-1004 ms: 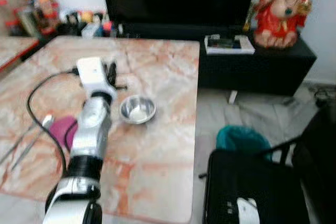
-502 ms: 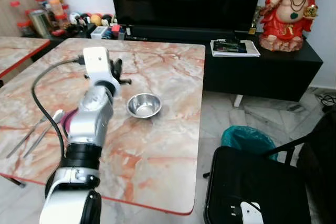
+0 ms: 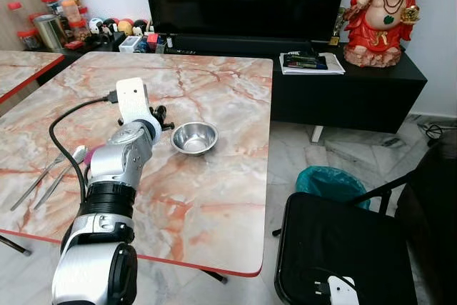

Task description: Setting the table

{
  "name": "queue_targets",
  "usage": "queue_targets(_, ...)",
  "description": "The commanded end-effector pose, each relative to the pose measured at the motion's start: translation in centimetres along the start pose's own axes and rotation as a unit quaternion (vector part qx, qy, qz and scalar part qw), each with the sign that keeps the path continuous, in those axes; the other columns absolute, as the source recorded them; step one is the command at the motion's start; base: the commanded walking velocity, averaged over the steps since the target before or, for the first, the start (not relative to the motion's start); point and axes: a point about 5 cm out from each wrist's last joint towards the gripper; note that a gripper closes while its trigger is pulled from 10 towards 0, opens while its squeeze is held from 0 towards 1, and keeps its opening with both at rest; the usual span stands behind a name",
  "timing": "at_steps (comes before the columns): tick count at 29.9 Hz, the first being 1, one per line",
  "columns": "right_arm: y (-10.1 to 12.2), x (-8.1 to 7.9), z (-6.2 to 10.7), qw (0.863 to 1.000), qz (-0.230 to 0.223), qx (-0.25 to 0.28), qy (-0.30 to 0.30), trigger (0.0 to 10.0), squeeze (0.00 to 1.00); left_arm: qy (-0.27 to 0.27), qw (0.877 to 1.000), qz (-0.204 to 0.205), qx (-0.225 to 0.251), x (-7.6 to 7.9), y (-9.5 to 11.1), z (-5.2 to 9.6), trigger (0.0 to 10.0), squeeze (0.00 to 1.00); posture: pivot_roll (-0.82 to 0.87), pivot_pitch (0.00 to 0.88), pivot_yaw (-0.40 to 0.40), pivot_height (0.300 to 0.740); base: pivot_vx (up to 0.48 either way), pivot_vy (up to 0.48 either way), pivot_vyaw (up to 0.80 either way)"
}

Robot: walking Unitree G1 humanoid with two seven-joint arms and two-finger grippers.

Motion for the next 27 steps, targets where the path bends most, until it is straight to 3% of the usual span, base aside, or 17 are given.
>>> queue_targets(1,0.1,-0.1,0.0,1.0,0.0,0.0,0.002,10.0,0.0,-0.003,1.0,0.014,-0.008,0.2,0.3,-0.2,10.0,1.0,-0.04,0.026,0.034,0.74,0.0,0.0,0.0)
queue_targets(3,0.0,-0.1,0.0,1.0,0.0,-0.001,0.003,10.0,0.0,-0.007,0.999,0.031,-0.014,0.4,0.0,-0.3,10.0,1.0,-0.04,0.03,0.035,0.74,0.0,0.0,0.0)
queue_targets(4,0.0,-0.1,0.0,1.0,0.0,-0.002,0.003,10.0,0.0,-0.01,0.999,0.035,-0.015,0.5,0.0,-0.3,10.0,0.86,-0.04,0.03,0.035,0.74,0.0,0.0,0.0)
queue_targets(5,0.0,-0.2,0.0,1.0,0.0,-0.002,0.004,10.0,0.0,-0.017,0.999,0.038,-0.018,0.7,-0.2,-0.4,10.0,0.0,-0.04,0.03,0.036,0.74,0.0,0.0,0.0)
queue_targets(10,-0.1,-0.2,0.0,1.0,0.0,-0.003,0.004,10.0,0.0,-0.032,0.999,0.024,-0.032,1.1,-1.2,-0.5,10.0,0.0,-0.04,0.032,0.038,0.74,0.0,0.0,0.0)
queue_targets(15,-0.2,-0.2,0.0,1.0,0.001,-0.005,0.004,10.0,0.0,-0.012,0.999,0.016,-0.051,0.6,-2.2,-1.0,10.0,0.0,-0.04,0.037,0.04,0.74,0.0,0.0,0.0)
queue_targets(27,-0.5,-0.3,0.1,1.0,0.0,-0.009,0.006,10.0,0.0,-0.013,0.997,0.048,-0.061,1.7,-2.1,-1.9,10.0,0.0,-0.04,0.055,0.046,0.74,0.0,0.0,0.0)
Point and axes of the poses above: a point about 5 cm out from each wrist's last joint towards the gripper, its own z axis pointing back from the gripper into the wrist, its own y axis along the axis of the wrist's last joint, x = y × z, and after that the axes turned 4 degrees about -z, right-handed
